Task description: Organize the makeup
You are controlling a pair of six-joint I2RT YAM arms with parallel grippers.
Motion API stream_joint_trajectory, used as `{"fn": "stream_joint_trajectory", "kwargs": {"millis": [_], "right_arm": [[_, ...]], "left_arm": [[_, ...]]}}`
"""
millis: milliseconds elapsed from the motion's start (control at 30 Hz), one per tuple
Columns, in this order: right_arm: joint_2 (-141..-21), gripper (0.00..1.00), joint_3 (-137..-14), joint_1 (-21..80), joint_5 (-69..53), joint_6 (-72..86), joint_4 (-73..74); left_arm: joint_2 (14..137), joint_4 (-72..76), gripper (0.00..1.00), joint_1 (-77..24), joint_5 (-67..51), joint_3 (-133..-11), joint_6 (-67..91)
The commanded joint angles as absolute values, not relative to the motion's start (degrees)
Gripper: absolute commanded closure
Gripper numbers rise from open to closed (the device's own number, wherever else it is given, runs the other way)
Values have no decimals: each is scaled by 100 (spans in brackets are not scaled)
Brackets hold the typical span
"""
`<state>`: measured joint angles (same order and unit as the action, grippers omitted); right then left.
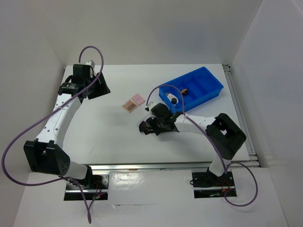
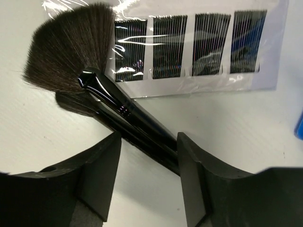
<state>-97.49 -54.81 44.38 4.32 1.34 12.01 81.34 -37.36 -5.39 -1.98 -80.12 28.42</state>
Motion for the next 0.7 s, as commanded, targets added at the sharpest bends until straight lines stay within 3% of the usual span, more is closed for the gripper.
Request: {"fn": "stream_joint_trajectory", "kwargs": {"millis": [0,133,433,667], "right_arm": [[-9887,43,-5546,4377,589,0,729],[-10028,49,-5546,4324,589,0,677],[-9757,77,-5546,4192,-79,53,913],[-9089,80,-5599,4245,-79,167,1212]], "left_arm": [[7937,-3691,31,-527,-202,-8095,2742],[7937,-3691,31,-527,-202,-8095,2742],[7989,-3639,31,-527,-202,-8042,2742],[7989,-3639,31,-527,-255,-8042,2742]]}}
